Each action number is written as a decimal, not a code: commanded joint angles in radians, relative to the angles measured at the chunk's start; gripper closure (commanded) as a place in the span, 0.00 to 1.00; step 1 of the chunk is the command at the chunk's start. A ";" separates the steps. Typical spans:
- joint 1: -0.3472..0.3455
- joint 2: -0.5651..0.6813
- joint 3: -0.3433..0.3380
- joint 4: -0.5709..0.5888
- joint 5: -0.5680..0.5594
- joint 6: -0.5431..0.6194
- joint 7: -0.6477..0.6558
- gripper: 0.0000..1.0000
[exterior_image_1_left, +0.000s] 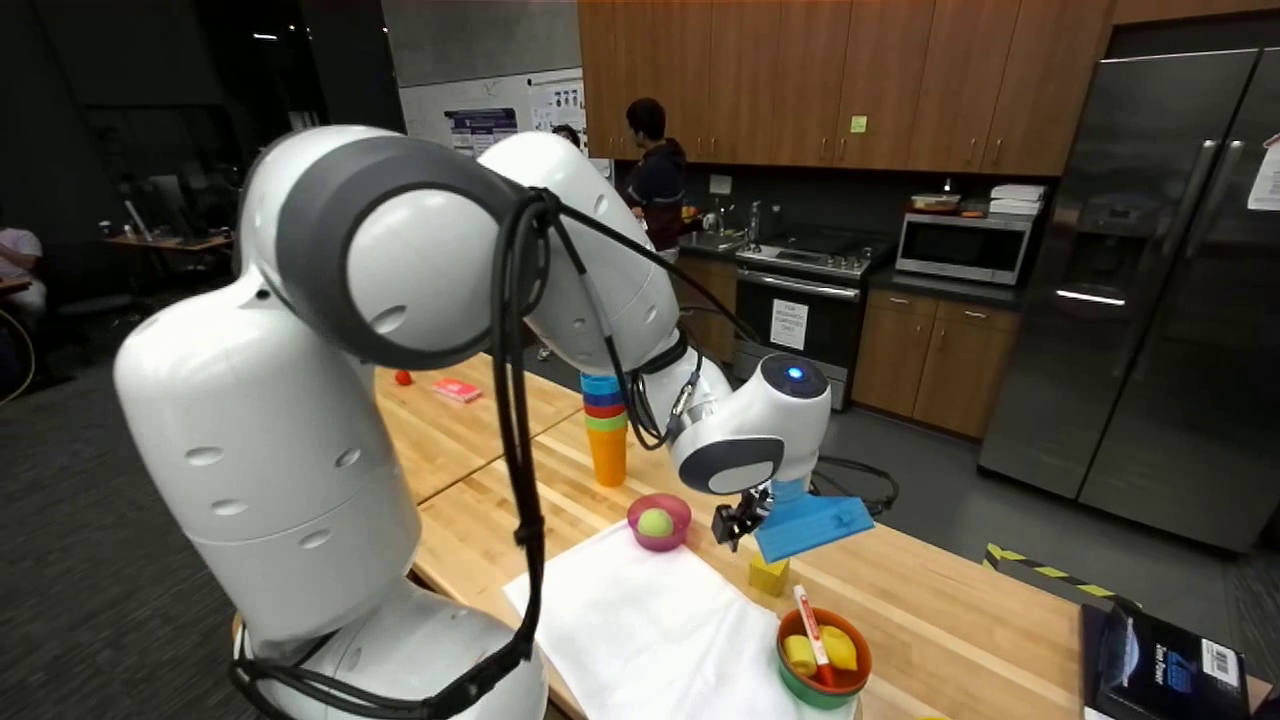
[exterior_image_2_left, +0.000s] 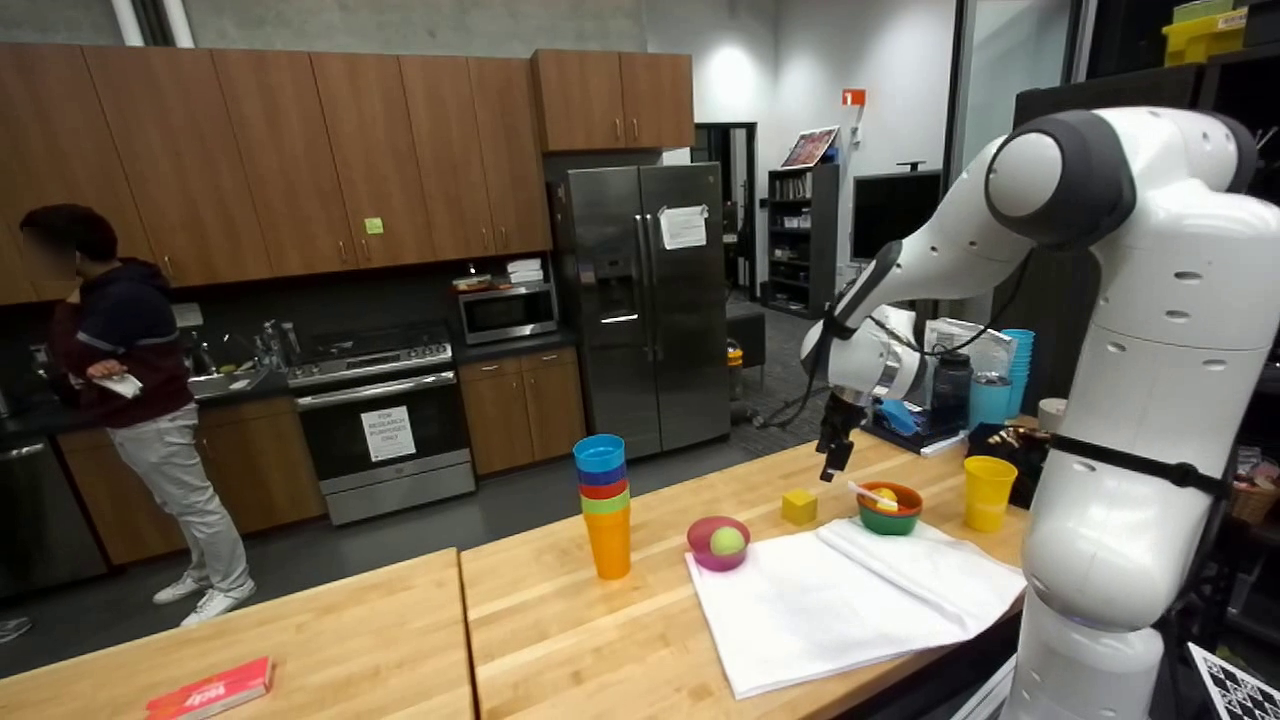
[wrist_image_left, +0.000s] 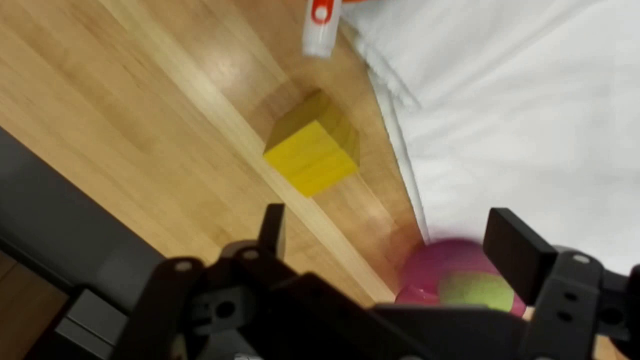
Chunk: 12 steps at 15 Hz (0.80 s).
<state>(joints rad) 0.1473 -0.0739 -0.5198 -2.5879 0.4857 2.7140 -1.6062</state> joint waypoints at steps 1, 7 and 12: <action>0.034 0.187 -0.001 0.181 0.148 -0.082 -0.104 0.00; -0.003 0.194 -0.037 0.132 0.054 -0.031 -0.092 0.00; -0.013 0.187 -0.049 0.124 0.043 -0.031 -0.100 0.00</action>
<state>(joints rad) 0.1347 0.1132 -0.5684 -2.4638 0.5288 2.6832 -1.7066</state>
